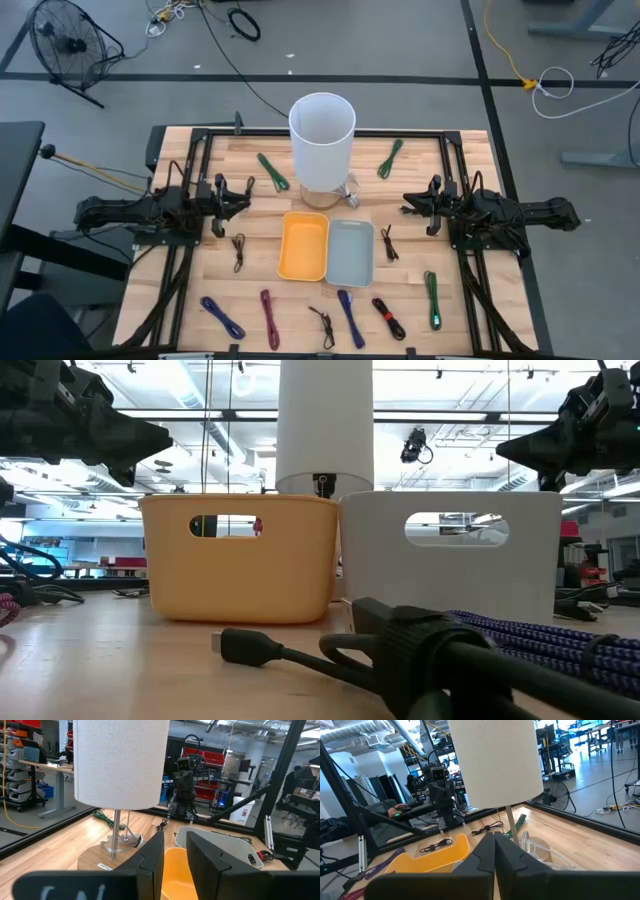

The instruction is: Pick & Place USB Port

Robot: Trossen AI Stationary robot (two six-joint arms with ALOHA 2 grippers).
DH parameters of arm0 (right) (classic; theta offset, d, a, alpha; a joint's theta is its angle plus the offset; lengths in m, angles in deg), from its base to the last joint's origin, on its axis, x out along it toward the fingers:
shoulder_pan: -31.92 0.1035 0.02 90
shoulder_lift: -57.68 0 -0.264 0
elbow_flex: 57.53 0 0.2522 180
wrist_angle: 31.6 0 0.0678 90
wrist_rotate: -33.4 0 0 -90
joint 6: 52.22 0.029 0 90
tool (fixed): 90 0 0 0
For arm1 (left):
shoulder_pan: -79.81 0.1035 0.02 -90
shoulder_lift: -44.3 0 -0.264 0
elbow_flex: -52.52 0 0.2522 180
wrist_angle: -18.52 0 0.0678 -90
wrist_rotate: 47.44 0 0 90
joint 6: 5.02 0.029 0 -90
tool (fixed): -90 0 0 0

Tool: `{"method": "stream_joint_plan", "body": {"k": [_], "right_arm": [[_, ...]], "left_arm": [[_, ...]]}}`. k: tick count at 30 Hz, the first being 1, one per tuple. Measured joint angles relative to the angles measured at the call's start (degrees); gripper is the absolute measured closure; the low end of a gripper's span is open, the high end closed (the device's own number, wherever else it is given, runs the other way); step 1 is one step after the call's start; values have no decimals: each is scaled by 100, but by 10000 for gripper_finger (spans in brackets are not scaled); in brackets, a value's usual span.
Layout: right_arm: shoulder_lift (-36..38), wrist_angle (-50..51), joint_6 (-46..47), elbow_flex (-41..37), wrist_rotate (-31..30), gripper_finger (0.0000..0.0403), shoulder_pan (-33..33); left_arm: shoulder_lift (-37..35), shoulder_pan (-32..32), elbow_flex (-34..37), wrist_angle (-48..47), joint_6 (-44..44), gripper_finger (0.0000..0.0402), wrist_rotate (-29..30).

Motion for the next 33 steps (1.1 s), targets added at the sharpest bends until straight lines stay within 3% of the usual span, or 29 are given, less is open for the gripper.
{"method": "stream_joint_plan", "body": {"k": [30,33], "right_arm": [[0,-1,0,0,0,398,2],[0,1,0,0,1,398,2]], "left_arm": [[1,2,1,-1,0,317,0],[1,2,0,0,543,317,96]]}}
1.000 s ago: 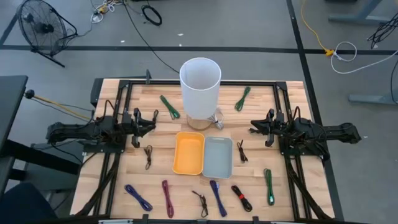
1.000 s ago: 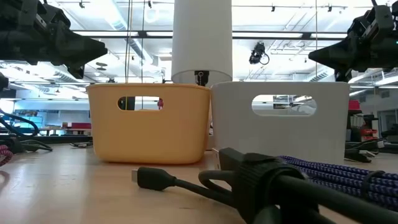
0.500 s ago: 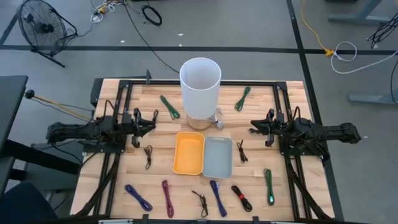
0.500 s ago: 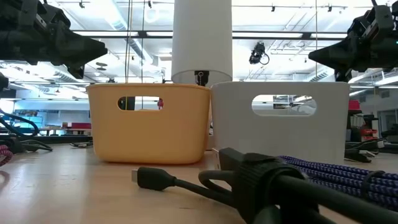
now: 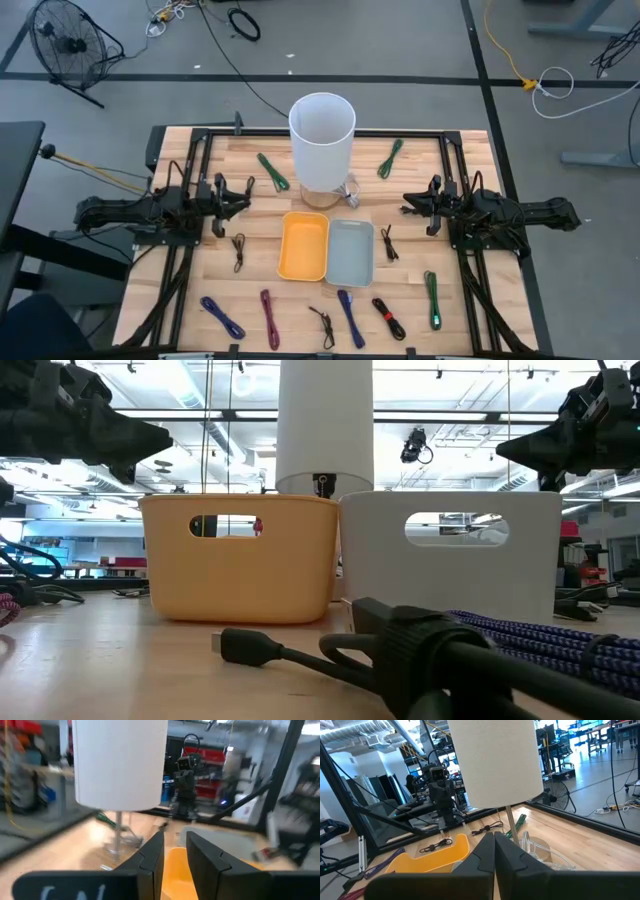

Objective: Pick & Place USB Port
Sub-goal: Put the top left green and black charger cable into the gray bin

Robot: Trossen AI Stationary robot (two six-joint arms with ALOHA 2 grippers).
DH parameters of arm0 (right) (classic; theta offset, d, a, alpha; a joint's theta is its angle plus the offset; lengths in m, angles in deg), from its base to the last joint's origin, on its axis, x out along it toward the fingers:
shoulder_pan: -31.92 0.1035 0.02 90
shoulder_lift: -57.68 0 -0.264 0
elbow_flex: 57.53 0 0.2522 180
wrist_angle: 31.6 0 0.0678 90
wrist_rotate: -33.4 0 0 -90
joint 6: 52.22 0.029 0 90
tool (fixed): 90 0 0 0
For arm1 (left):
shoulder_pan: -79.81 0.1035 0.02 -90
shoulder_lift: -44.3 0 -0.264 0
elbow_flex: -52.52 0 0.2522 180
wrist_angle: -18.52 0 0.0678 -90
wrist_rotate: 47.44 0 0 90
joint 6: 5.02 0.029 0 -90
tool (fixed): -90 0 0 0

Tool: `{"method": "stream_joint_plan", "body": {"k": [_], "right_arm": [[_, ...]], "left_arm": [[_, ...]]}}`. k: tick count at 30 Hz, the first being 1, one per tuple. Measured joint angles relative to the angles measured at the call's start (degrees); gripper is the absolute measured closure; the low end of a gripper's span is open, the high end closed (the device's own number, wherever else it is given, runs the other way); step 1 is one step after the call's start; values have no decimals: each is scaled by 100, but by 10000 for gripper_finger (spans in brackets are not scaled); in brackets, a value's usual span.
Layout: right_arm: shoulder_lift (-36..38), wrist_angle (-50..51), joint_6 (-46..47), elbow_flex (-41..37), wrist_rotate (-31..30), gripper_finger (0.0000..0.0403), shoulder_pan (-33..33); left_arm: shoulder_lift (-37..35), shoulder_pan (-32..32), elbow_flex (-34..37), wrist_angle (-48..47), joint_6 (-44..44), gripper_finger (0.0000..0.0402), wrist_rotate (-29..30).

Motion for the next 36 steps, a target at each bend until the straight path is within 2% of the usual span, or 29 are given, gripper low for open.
{"method": "stream_joint_plan", "body": {"k": [2,5,11,21,26,29,31,33,36], "right_arm": [[1,-1,0,0,-1,398,-2],[0,-1,0,0,-1,398,0],[0,1,0,0,-1,398,0],[0,-29,0,0,-1,398,0],[0,-534,-2,0,-194,398,-4],[0,-874,-1,0,-191,398,-7],[0,-1145,-2,0,-200,398,-7],[0,-1404,-12,0,-245,398,-5],[2,-1712,-23,2,-289,398,-7]], "left_arm": [[-1,0,1,-1,439,317,145],[-1,0,1,-1,471,317,221],[0,0,0,-1,39,317,227],[0,0,0,1,18,317,228],[-1,0,1,1,-138,317,212],[-1,0,-1,50,-582,317,233],[1,-4,0,116,-797,317,568],[-1,14,-13,134,-933,317,1248],[110,220,-303,-400,-892,317,2047]]}}
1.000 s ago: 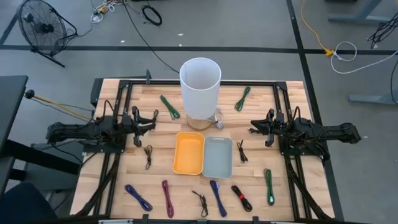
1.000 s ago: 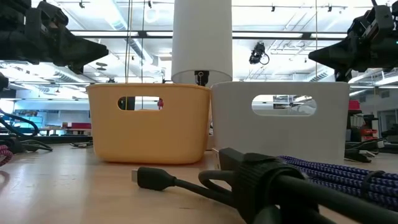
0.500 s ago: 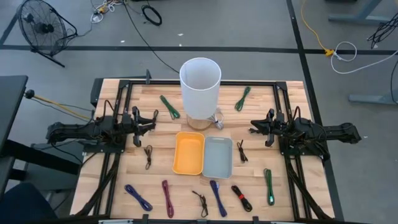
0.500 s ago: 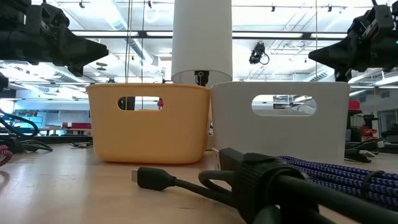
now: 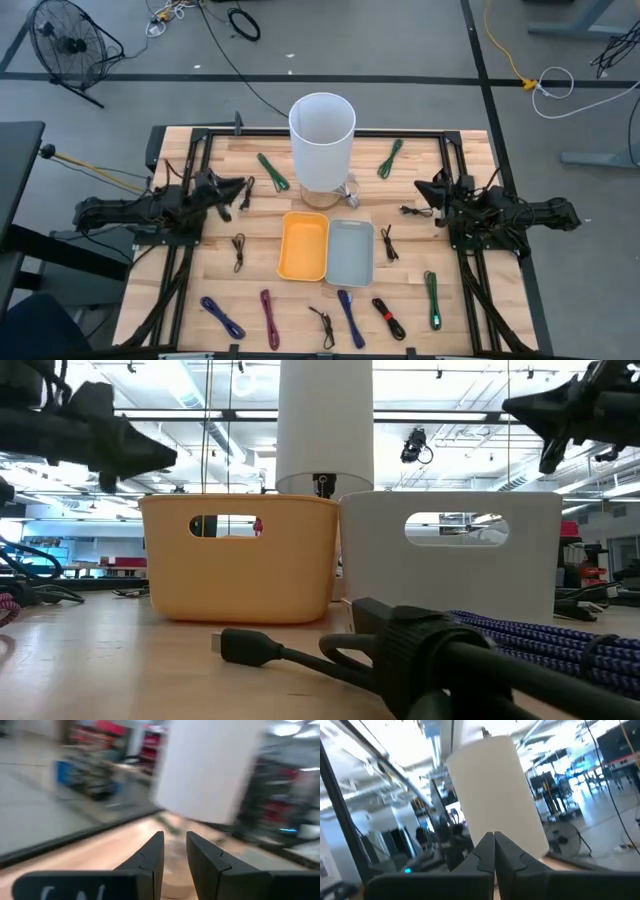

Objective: Pick & Place USB Port
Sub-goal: Put the top left green and black charger cable into the gray bin

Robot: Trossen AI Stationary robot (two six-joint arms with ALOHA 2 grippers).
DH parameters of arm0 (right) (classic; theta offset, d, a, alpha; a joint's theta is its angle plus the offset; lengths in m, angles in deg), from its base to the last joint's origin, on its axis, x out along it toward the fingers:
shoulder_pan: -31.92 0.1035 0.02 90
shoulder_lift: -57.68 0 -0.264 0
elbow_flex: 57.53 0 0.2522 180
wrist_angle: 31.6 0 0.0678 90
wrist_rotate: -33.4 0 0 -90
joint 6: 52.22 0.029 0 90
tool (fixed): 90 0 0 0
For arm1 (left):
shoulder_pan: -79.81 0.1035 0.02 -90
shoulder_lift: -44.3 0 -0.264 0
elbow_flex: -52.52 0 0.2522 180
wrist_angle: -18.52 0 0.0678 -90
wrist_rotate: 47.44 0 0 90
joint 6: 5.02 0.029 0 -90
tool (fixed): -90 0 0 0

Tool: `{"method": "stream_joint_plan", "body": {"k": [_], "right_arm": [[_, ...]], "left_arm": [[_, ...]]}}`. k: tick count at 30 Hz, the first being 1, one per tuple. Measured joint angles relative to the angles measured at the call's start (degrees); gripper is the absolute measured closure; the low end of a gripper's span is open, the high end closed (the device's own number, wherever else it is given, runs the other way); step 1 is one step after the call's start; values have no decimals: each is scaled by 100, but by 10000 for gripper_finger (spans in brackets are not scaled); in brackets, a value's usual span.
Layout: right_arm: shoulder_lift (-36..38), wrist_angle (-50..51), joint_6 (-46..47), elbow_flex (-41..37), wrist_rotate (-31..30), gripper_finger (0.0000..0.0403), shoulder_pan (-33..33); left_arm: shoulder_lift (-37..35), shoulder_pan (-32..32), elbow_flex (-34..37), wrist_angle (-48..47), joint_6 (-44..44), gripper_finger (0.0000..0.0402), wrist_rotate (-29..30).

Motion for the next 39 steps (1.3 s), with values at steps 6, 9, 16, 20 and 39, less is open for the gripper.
{"method": "stream_joint_plan", "body": {"k": [6,9,16,20,39], "right_arm": [[0,94,-186,0,123,398,0],[0,117,-132,0,142,398,0],[0,141,47,0,146,398,0],[-2,253,137,0,148,398,0],[-4,853,373,0,150,398,0]], "left_arm": [[1023,839,-1453,-1236,245,317,6],[1974,1427,-2242,-2165,434,317,32],[4524,3069,-3222,-2738,2143,317,-1357],[5862,3569,-3605,-2888,3876,317,-2540],[8473,3542,-4826,-3027,6905,317,-2254]]}}
